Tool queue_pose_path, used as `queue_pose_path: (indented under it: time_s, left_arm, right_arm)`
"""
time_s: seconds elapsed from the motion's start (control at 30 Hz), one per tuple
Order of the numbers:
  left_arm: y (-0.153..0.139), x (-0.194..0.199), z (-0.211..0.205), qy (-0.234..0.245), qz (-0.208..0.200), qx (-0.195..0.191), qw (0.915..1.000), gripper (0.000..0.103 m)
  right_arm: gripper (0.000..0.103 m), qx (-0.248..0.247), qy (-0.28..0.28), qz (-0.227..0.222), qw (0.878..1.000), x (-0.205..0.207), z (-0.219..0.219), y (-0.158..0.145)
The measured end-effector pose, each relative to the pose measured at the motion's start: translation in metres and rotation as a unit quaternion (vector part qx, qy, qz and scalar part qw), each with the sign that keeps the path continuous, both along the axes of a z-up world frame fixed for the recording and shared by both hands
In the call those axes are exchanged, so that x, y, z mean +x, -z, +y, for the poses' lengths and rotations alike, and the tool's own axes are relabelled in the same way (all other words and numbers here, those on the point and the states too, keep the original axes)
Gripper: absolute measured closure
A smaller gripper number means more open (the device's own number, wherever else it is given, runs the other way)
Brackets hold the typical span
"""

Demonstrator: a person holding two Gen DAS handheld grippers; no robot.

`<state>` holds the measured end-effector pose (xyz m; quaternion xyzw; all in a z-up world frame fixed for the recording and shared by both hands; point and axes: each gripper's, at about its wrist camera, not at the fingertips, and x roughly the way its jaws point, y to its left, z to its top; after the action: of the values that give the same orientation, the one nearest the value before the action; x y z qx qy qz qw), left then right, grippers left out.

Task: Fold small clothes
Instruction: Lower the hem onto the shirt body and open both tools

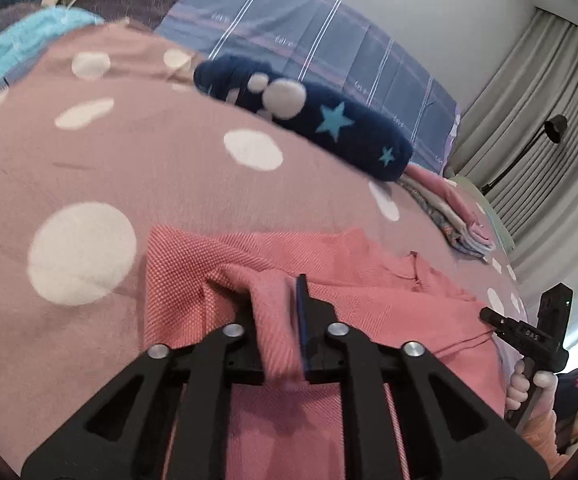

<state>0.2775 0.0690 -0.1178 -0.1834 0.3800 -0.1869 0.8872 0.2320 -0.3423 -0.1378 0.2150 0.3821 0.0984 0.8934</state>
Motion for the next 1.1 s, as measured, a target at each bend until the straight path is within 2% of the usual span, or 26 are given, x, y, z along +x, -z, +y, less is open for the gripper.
queue_pose_path:
  time_s: [0.03, 0.1, 0.17, 0.23, 0.3, 0.33, 0.37, 0.43, 0.5, 0.53, 0.57, 0.6, 0.63, 0.67, 0.7, 0.73, 0.8, 0.87, 0.97, 1.0, 1.03, 1.07, 1.1]
  left_arm:
    - [-0.006, -0.008, 0.001, 0.006, -0.005, -0.005, 1.0000, 0.087]
    - [-0.012, -0.019, -0.001, 0.016, -0.005, -0.010, 0.9998, 0.084]
    - [-0.013, -0.029, -0.002, 0.042, 0.008, -0.020, 0.9989, 0.084]
    - [-0.008, -0.031, -0.008, 0.065, 0.036, -0.011, 0.9972, 0.084]
    - [-0.003, -0.025, -0.014, 0.063, 0.048, 0.014, 0.9967, 0.086]
    - [-0.002, -0.019, -0.016, 0.062, 0.049, 0.018, 0.9967, 0.097]
    - [-0.003, -0.014, -0.016, 0.061, 0.049, 0.010, 0.9969, 0.099]
    - [-0.013, -0.002, -0.010, 0.047, 0.037, -0.025, 0.9979, 0.099]
    - [-0.027, 0.012, -0.001, 0.014, 0.007, -0.049, 0.9987, 0.099]
    - [-0.032, 0.018, 0.002, -0.005, -0.010, -0.043, 0.9990, 0.099]
    - [-0.037, 0.024, 0.003, -0.027, -0.028, -0.021, 0.9990, 0.099]
    - [-0.040, 0.030, 0.003, -0.050, -0.044, 0.020, 0.9976, 0.098]
    - [-0.041, 0.032, 0.003, -0.058, -0.047, 0.038, 0.9964, 0.090]
    - [-0.040, 0.034, 0.004, -0.063, -0.044, 0.048, 0.9959, 0.082]
    - [-0.039, 0.034, 0.008, -0.065, -0.037, 0.046, 0.9961, 0.063]
    - [-0.035, 0.034, 0.012, -0.062, -0.029, 0.041, 0.9968, 0.057]
    - [-0.028, 0.037, 0.014, -0.052, -0.013, 0.049, 0.9974, 0.056]
    - [-0.016, 0.047, 0.012, -0.040, 0.018, 0.053, 0.9976, 0.054]
    - [-0.001, 0.065, 0.003, -0.014, 0.058, 0.050, 0.9970, 0.055]
    - [0.001, 0.068, -0.001, 0.001, 0.062, 0.048, 0.9970, 0.064]
    - [0.002, 0.070, -0.005, 0.011, 0.058, 0.051, 0.9969, 0.094]
    - [0.000, 0.071, -0.008, 0.017, 0.052, 0.059, 0.9967, 0.102]
    - [-0.005, 0.069, -0.010, 0.017, 0.039, 0.067, 0.9969, 0.101]
  right_arm:
    - [0.076, 0.000, -0.007, -0.005, 1.000, -0.006, 0.002, -0.004]
    - [0.075, -0.005, -0.019, -0.011, 1.000, -0.015, 0.004, -0.011]
    - [0.075, -0.014, -0.047, -0.014, 0.999, -0.023, 0.011, -0.017]
    - [0.076, -0.022, -0.069, -0.009, 0.997, -0.023, 0.017, -0.019]
    - [0.091, -0.039, -0.078, -0.002, 0.996, -0.018, 0.026, -0.020]
    - [0.098, -0.041, -0.078, -0.002, 0.996, -0.011, 0.029, -0.021]
    - [0.099, -0.037, -0.076, -0.005, 0.996, -0.009, 0.029, -0.022]
    - [0.100, 0.000, -0.062, -0.019, 0.998, 0.002, 0.022, -0.030]
    - [0.100, 0.032, -0.033, -0.038, 0.998, 0.014, 0.009, -0.041]
    - [0.100, 0.035, -0.014, -0.044, 0.998, 0.023, 0.002, -0.044]
    - [0.100, 0.024, 0.003, -0.044, 0.999, 0.029, -0.002, -0.046]
    - [0.099, -0.002, 0.029, -0.041, 0.999, 0.036, -0.007, -0.047]
    - [0.097, -0.017, 0.046, -0.036, 0.998, 0.040, -0.010, -0.046]
    - [0.091, -0.014, 0.052, -0.030, 0.998, 0.041, -0.015, -0.044]
    - [0.083, -0.007, 0.051, -0.025, 0.998, 0.041, -0.018, -0.042]
    - [0.068, -0.001, 0.048, -0.024, 0.999, 0.039, -0.021, -0.041]
    - [0.063, -0.011, 0.040, -0.032, 0.999, 0.034, -0.025, -0.039]
    - [0.053, -0.021, 0.017, -0.017, 1.000, 0.036, -0.025, -0.032]
    - [0.053, -0.018, -0.005, 0.010, 1.000, 0.048, -0.019, -0.020]
    - [0.053, -0.023, -0.011, 0.016, 1.000, 0.055, -0.015, -0.016]
    - [0.052, -0.029, -0.018, 0.019, 0.999, 0.060, -0.011, -0.015]
    - [0.052, -0.035, -0.026, 0.019, 0.999, 0.065, -0.007, -0.013]
    - [0.053, -0.046, -0.035, 0.017, 0.998, 0.071, -0.002, -0.013]
